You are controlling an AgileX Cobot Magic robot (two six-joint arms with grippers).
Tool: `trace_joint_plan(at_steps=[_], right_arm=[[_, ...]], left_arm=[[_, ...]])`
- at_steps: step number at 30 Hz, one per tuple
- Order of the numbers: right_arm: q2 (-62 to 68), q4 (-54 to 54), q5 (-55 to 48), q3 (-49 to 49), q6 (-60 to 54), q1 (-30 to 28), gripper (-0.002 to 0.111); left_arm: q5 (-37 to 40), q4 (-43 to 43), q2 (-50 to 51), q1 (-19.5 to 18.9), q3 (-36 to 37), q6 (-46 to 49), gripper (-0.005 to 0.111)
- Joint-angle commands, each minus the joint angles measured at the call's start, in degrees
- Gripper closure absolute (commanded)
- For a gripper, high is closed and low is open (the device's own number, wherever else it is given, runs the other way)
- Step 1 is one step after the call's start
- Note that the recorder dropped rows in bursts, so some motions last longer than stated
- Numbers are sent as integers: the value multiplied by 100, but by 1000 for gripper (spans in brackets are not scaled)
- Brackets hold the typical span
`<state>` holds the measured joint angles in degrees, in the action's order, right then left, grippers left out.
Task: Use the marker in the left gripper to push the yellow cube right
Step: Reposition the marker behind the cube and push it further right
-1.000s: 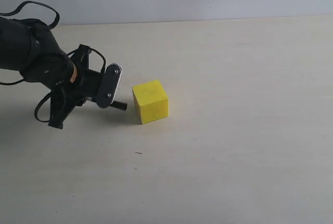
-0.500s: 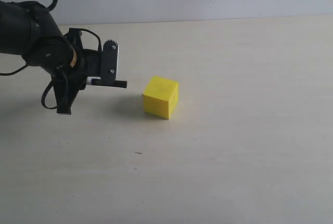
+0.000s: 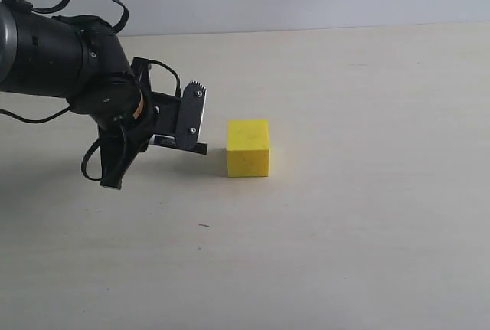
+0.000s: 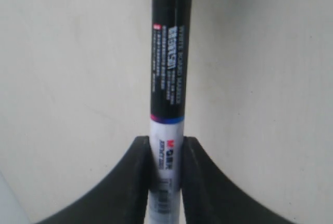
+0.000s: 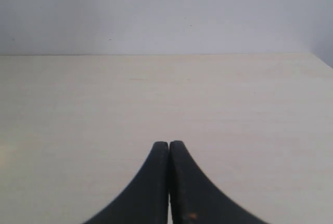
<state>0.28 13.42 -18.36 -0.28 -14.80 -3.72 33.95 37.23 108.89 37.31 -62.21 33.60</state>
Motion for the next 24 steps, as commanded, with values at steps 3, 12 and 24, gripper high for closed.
trace_joint_plan(at_steps=[3,12,24], right_arm=[[-28,-34,71,28,-11,-24,108],[-28,-34,71,28,-11,-24,108],[-28,-34,71,28,-11,-24,108]], left_arm=[[23,4,-18,-23,-38,-129,107],[114,-7,-18,-124,-38,-530,107],[306,-434,-18,-842,-38,-584,107]])
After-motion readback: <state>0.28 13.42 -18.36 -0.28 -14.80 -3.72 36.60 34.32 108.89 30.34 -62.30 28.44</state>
